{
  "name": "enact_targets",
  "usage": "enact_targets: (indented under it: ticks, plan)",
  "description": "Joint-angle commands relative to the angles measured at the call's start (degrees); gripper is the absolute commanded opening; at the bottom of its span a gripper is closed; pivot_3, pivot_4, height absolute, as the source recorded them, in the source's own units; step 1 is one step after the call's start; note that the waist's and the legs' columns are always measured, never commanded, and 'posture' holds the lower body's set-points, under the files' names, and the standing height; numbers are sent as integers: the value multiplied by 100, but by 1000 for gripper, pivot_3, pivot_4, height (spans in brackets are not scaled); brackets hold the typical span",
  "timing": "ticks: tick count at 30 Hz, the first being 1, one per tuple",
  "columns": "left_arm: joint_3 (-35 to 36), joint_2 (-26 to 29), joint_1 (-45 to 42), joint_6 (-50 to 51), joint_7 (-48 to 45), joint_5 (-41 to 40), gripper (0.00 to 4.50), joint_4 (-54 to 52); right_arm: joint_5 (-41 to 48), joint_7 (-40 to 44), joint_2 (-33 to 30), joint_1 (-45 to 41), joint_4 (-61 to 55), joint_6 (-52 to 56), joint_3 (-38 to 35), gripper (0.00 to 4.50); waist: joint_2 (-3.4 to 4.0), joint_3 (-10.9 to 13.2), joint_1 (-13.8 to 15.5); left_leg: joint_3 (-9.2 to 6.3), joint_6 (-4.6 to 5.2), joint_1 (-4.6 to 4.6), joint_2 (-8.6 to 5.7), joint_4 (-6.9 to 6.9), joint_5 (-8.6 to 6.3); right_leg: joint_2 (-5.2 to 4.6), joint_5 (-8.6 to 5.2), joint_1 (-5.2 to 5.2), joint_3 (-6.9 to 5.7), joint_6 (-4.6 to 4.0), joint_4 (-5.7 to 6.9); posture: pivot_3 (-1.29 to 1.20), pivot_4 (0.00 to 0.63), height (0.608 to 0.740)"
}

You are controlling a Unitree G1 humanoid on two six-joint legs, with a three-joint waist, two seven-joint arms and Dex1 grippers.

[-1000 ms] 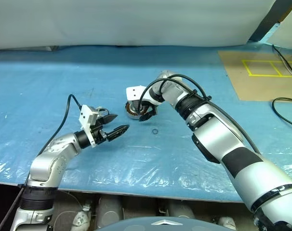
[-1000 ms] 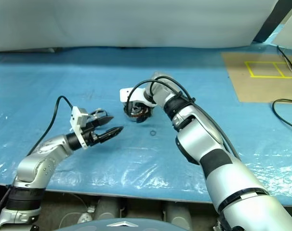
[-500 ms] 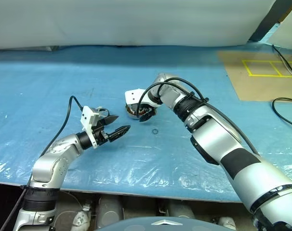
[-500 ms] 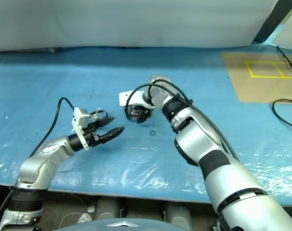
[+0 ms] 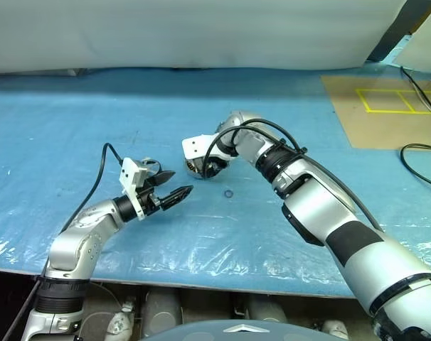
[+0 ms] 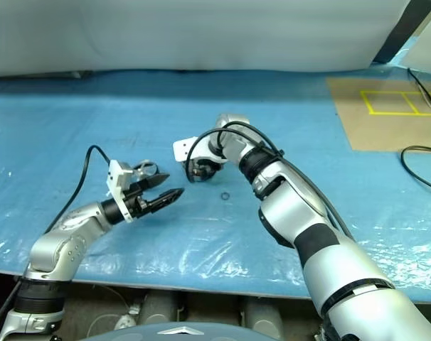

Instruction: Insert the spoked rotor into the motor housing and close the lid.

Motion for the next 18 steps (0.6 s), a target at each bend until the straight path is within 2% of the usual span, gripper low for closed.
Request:
enact_targets:
  ticks: [1,4,10,15,18]
  plan:
    - [21,5,-57,-85,-19,-29,4423,-174,-141,-8,-353,42,-394,-674,125,1950,0,0,1,0,1,0,0,1,1,0,0,0,0,0,0,0,150,740]
    - [32,1,-56,-83,-15,-38,4423,-181,-176,105,-683,129,-738,-1331,219,1950,0,0,18,1,4,-5,-6,2,3,-6,0,0,1,0,-1,0,150,740]
    - [67,17,-111,-69,-46,-71,4423,-126,177,897,-1189,340,-1741,-2682,309,1950,-2,1,0,1,8,-26,-9,3,4,-6,2,-13,-2,3,-4,0,150,740]
    - [295,146,-226,-60,-126,-161,4423,67,634,1499,-1196,592,-2604,-3119,368,1950,-4,2,-39,1,11,-29,-7,4,2,12,3,-23,-3,4,3,0,150,740]
    - [395,230,-313,-51,-159,-185,4423,134,678,1628,-1196,590,-2693,-3381,458,1950,-4,2,-29,1,14,-30,-7,9,1,12,2,-27,-3,3,13,0,150,740]
